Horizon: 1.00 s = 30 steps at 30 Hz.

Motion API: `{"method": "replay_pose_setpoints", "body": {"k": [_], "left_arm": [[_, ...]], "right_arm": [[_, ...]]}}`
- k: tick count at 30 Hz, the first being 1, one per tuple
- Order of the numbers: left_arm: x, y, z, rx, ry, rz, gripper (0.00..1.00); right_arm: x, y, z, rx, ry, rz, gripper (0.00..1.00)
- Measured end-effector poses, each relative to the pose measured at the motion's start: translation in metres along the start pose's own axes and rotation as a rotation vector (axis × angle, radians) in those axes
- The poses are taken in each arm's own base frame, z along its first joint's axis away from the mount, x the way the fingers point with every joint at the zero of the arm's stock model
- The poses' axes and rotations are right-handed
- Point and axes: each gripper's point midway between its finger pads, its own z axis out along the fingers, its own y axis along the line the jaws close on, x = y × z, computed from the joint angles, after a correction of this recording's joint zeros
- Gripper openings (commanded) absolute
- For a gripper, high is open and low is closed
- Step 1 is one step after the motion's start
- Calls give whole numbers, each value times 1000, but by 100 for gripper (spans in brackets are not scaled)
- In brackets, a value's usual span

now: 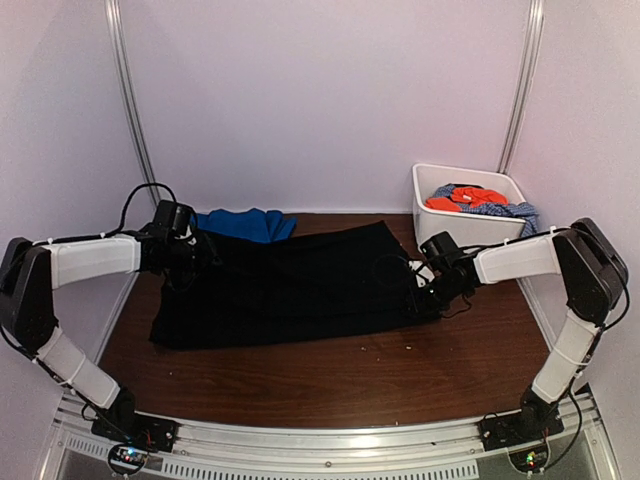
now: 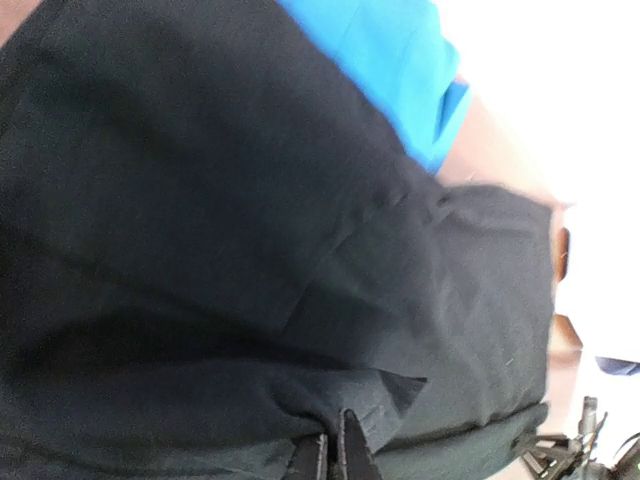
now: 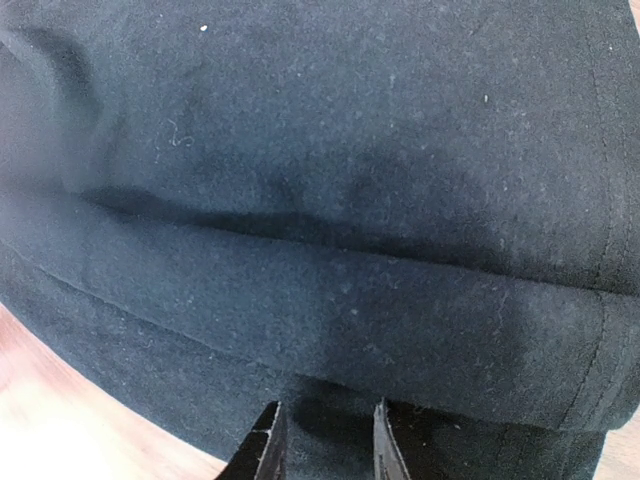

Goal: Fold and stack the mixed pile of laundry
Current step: Adjust the 1/3-folded T-shirt at the center of the board.

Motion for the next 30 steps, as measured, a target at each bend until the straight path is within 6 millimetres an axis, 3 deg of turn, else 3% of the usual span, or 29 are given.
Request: {"method": "replay_pose_setpoints", "body": {"k": [5,10,16,18,22,26,30], "left_arm": [[-36,-14,-5,91,-141,-2,0],[-52,-22,-10,147,-233,23,0],[-49,-12,-6,119,-237,21,43],[-47,0,-5,69,-244,3,58],[-43,29,-17,-58,-261,-19,76],[-45,35,-44,-106,-293,-7,78],[-39,38,-65,-107,-296,-7,73]], "right_arm": [[1,0,-1,0,0,0,31],[2,0,-1,0,1,0,32],[1,-1,-4,13,11,2,33],[-2,-3,-6,26,10,0,33],[-20,-5,-13,45,-20,-16,34],[-35,-6,-18,48,-52,-38,35],[-50,-2,-19,40,-72,-66,35]]}}
